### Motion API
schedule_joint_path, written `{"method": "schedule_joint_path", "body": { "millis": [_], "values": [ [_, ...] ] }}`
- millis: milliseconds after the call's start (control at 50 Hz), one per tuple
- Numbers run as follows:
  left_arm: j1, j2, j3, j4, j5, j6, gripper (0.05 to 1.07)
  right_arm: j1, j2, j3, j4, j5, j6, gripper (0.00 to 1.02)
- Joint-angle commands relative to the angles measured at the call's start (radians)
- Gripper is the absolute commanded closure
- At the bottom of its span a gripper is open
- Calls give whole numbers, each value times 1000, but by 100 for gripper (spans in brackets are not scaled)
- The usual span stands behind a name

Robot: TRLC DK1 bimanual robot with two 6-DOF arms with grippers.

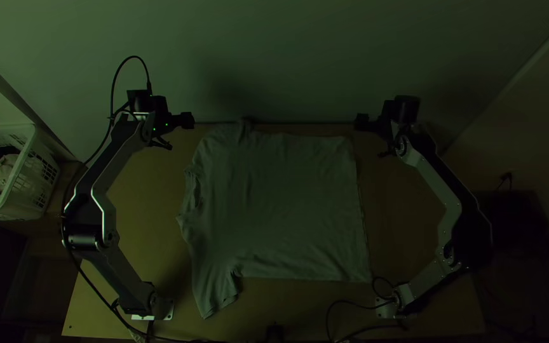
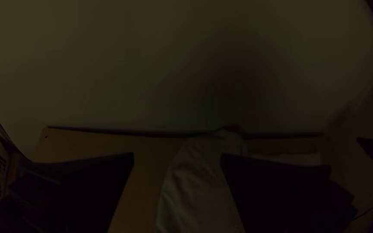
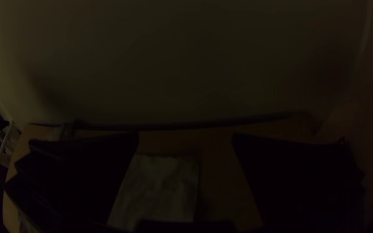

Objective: Fold the t-shirt

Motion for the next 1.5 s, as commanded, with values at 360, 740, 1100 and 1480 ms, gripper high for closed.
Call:
{"method": "schedule_joint_path", "body": {
  "millis": [360, 740, 1100, 1480],
  "values": [
    [-22, 324, 280, -95, 5, -28, 22, 7, 225, 197, -213, 6, 100, 3],
    [-73, 494, 443, -141, -47, -21, 22, 2, 292, 220, -226, 8, 111, 3],
    [-87, 563, 451, -143, -79, -23, 22, -6, 314, 212, -226, 6, 140, 3],
    [-102, 635, 494, -241, -97, 2, 87, -9, 321, 232, -226, 6, 161, 3]
  ]
}}
